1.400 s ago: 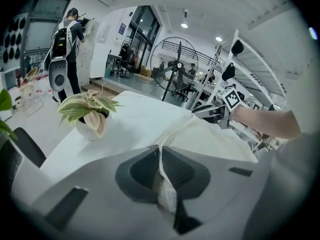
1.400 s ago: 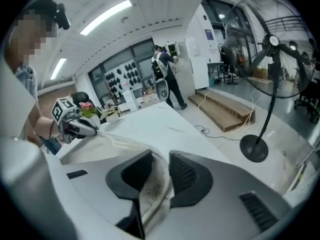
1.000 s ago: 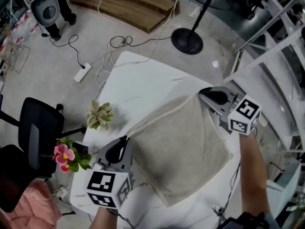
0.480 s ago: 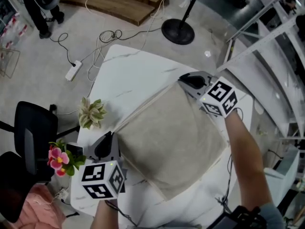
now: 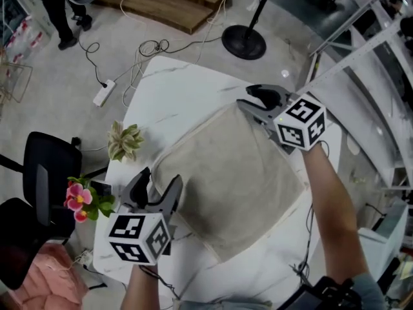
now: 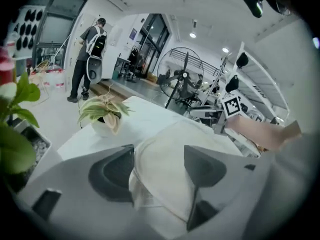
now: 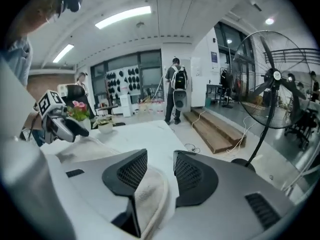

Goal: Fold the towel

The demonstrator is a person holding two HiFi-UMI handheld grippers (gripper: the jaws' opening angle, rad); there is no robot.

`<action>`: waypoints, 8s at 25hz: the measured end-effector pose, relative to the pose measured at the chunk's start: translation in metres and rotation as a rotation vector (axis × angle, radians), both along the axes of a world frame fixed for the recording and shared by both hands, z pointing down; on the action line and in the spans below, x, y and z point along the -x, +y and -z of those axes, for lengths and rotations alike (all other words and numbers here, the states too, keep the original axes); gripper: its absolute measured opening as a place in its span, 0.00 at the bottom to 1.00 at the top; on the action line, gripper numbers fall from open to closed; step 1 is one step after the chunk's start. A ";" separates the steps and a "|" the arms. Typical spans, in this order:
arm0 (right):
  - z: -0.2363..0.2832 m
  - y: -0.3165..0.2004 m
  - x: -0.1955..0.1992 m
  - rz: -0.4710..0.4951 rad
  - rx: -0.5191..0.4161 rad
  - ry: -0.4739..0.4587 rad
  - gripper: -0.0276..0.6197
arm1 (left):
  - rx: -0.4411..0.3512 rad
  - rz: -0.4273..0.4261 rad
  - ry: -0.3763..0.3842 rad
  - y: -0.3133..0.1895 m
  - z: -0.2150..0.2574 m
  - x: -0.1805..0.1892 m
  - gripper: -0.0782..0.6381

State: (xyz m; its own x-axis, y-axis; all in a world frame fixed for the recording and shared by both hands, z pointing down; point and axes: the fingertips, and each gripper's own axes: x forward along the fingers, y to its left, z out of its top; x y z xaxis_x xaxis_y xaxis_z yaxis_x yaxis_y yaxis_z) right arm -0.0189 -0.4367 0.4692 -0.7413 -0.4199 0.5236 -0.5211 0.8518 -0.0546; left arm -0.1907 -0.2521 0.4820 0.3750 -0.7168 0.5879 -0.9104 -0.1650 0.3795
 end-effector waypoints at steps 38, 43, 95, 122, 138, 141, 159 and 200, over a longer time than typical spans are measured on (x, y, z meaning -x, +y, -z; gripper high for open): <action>-0.052 0.247 -0.179 0.108 0.223 0.079 0.12 | 0.264 0.079 0.244 0.218 -0.043 -0.120 0.18; -0.052 0.297 -0.181 0.119 0.260 0.065 0.12 | 0.283 0.075 0.235 0.248 -0.044 -0.102 0.18; -0.063 0.483 -0.140 0.645 -0.097 0.420 0.25 | -0.293 -0.643 -0.411 0.356 -0.008 -0.077 0.42; 0.032 0.464 -0.147 0.483 -0.064 0.271 0.10 | -0.189 -0.679 -0.274 0.349 0.040 -0.082 0.19; 0.095 0.317 -0.103 0.390 -0.155 0.253 0.09 | -0.201 -0.480 -0.148 0.208 0.089 -0.037 0.18; 0.089 0.291 -0.096 0.381 -0.142 0.259 0.09 | -0.185 -0.472 -0.127 0.186 0.077 -0.030 0.18; -0.018 0.194 -0.067 0.338 0.075 0.273 0.10 | 0.034 -0.343 -0.031 0.093 -0.011 0.008 0.19; -0.056 0.340 -0.080 0.300 0.109 0.383 0.16 | 0.082 -0.349 -0.174 0.136 -0.038 -0.021 0.20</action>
